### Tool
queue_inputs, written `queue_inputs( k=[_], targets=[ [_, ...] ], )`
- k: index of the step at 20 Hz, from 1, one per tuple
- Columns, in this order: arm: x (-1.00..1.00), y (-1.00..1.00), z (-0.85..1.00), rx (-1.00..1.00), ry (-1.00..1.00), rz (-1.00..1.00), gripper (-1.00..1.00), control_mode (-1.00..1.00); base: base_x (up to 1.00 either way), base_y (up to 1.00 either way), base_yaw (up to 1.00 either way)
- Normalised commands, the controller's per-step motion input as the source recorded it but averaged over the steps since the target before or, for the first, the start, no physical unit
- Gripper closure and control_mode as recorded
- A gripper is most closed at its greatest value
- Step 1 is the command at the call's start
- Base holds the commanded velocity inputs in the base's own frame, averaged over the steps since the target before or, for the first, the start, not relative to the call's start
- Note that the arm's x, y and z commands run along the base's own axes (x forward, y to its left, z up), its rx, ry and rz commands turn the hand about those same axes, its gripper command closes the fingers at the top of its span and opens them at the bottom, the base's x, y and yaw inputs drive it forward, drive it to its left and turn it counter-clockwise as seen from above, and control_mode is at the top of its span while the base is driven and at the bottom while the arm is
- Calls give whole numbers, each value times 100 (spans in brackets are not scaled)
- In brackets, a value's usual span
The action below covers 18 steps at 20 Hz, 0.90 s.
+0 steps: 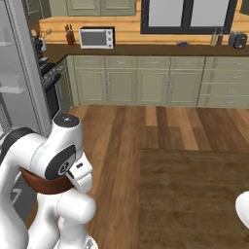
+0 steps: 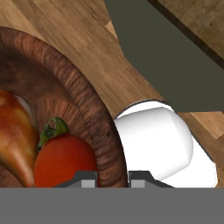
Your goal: Pick the chicken drumstick and tomato from their plates and place them in the bowl. Then put the bowl in the fridge.
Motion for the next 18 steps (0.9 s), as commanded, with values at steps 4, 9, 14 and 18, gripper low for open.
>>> queue_inputs(
  k=[4,9,14,18],
  targets=[
    [0,0,0,0,0,0,100,100,60,-28,0],
    [0,0,0,0,0,0,100,100,78,-24,5],
    [0,0,0,0,0,0,100,100,97,-15,7],
    [0,0,0,0,0,0,100,100,85,-3,7]
  ],
)
